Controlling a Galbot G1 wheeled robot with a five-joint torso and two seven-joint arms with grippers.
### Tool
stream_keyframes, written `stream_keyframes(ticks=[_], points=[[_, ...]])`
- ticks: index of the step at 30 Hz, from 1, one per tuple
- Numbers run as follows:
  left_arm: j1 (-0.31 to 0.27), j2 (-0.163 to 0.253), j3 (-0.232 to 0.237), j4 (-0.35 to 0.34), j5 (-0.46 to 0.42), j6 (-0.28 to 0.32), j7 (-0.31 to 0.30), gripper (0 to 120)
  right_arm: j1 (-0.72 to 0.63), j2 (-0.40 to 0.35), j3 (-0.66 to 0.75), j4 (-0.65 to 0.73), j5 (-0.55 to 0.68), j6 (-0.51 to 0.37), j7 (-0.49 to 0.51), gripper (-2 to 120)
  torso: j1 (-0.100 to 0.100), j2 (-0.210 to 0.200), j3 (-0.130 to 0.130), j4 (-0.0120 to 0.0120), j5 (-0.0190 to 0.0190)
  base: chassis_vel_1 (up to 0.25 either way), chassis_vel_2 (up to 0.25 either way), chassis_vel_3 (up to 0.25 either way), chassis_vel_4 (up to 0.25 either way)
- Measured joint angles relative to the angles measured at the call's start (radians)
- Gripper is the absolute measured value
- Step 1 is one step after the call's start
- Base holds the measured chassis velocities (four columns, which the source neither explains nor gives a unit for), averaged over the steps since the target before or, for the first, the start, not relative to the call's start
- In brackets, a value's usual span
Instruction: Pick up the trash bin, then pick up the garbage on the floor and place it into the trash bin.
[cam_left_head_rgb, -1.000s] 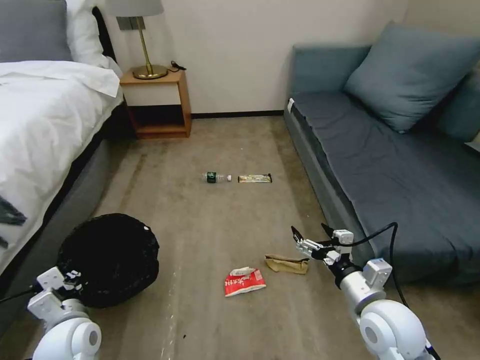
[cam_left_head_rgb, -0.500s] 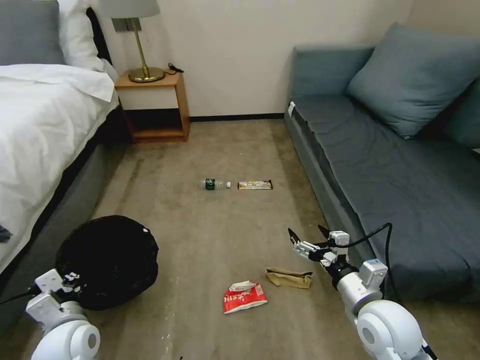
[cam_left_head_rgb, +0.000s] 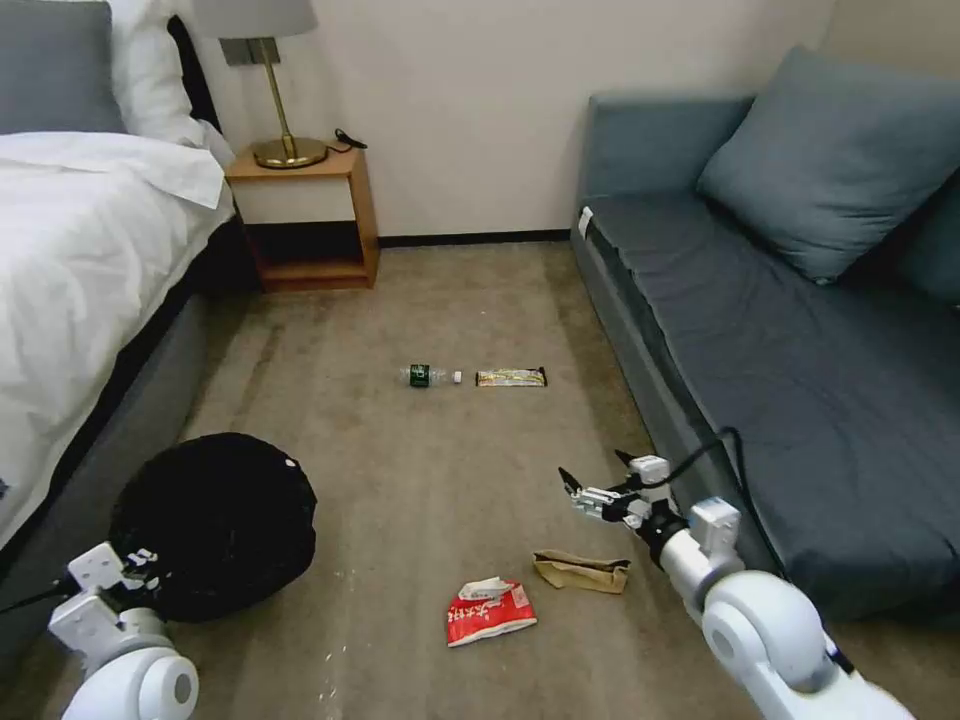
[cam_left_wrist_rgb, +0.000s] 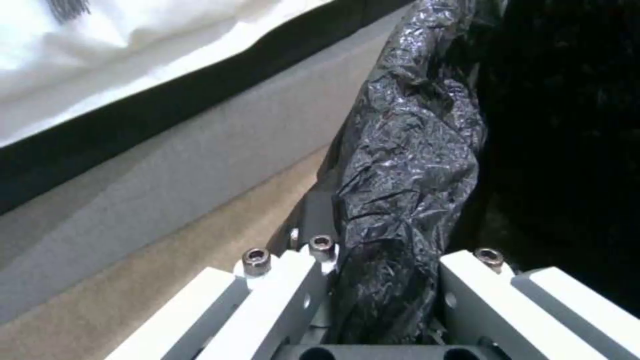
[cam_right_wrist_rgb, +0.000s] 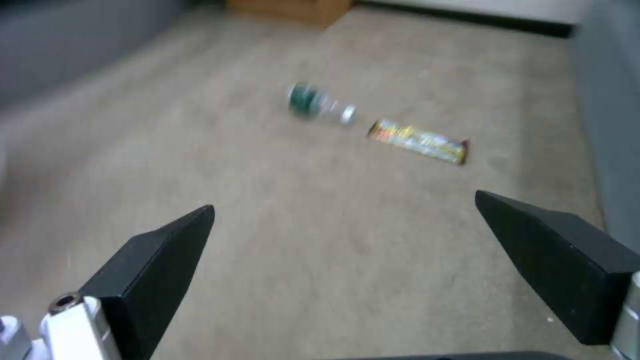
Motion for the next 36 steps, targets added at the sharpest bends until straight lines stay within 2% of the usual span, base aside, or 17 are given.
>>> stream_keyframes(ticks=[1,2,4,5,7,8,10,13,17,24,28,36], points=[[0.001,0.000,-0.001,0.000,0.000,0.000,0.001,4,0.020,-0.013,-0.016,-0.010,-0.014,-0.010,-0.016,100,0.000,0.000,0.000,0.0001,-0.0001,0.000,0.000,0.000,0.000],[0.004,0.002,-0.004,-0.004,0.000,0.000,0.008,4,0.096,-0.052,-0.083,-0.049,-0.062,-0.029,-0.084,100,0.000,0.000,0.000,0.0002,-0.0005,0.000,0.000,0.000,0.000],[0.004,0.002,-0.004,-0.005,0.000,0.000,0.009,4,0.105,-0.056,-0.093,-0.054,-0.069,-0.030,-0.092,100,0.000,0.000,0.000,0.0002,-0.0005,0.000,0.000,0.000,0.000],[0.008,0.002,-0.007,-0.011,0.001,-0.001,0.019,4,0.196,-0.087,-0.208,-0.117,-0.130,-0.036,-0.160,100,0.000,0.000,0.000,-0.0001,-0.0005,0.000,0.000,0.000,0.000],[0.014,-0.002,-0.009,-0.016,0.009,-0.002,0.031,4,0.270,-0.089,-0.299,-0.170,-0.172,-0.039,-0.195,100,0.000,0.000,0.000,-0.0002,0.0005,0.000,0.000,0.000,0.000],[0.014,-0.002,-0.009,-0.016,0.009,-0.002,0.031,4,0.270,-0.089,-0.299,-0.170,-0.172,-0.039,-0.195,100,0.000,0.000,0.000,-0.0002,0.0005,0.000,0.000,0.000,0.000],[0.019,-0.010,-0.010,-0.021,0.017,-0.003,0.040,4,0.354,-0.072,-0.400,-0.226,-0.216,-0.040,-0.225,100,0.000,0.000,0.000,0.0001,-0.0009,0.000,0.000,0.000,0.000],[0.023,-0.019,-0.010,-0.023,0.026,-0.005,0.050,4,0.423,-0.041,-0.483,-0.286,-0.249,-0.041,-0.245,100,0.000,0.000,0.000,0.0001,-0.0001,0.000,0.000,0.000,0.000],[0.034,-0.051,-0.012,-0.030,0.056,-0.012,0.062,4,0.526,0.043,-0.636,-0.430,-0.352,-0.013,-0.288,100,0.000,0.000,0.000,0.0002,-0.0005,0.000,0.000,0.000,0.000],[0.047,-0.074,-0.014,-0.064,0.068,-0.012,0.069,4,0.534,0.098,-0.706,-0.540,-0.446,0.016,-0.302,100,0.000,0.000,0.000,0.0001,-0.0004,0.000,0.000,0.000,0.000],[0.058,-0.080,-0.016,-0.091,0.070,-0.008,0.072,4,0.479,0.127,-0.714,-0.608,-0.515,0.052,-0.310,100,0.000,0.000,0.000,-0.0001,-0.0003,0.000,0.000,0.000,0.000],[0.069,-0.084,-0.020,-0.103,0.070,-0.007,0.072,4,0.435,0.154,-0.716,-0.658,-0.551,0.082,-0.312,100,0.000,0.000,0.000,-0.0001,-0.0003,0.000,0.000,0.000,0.000]])
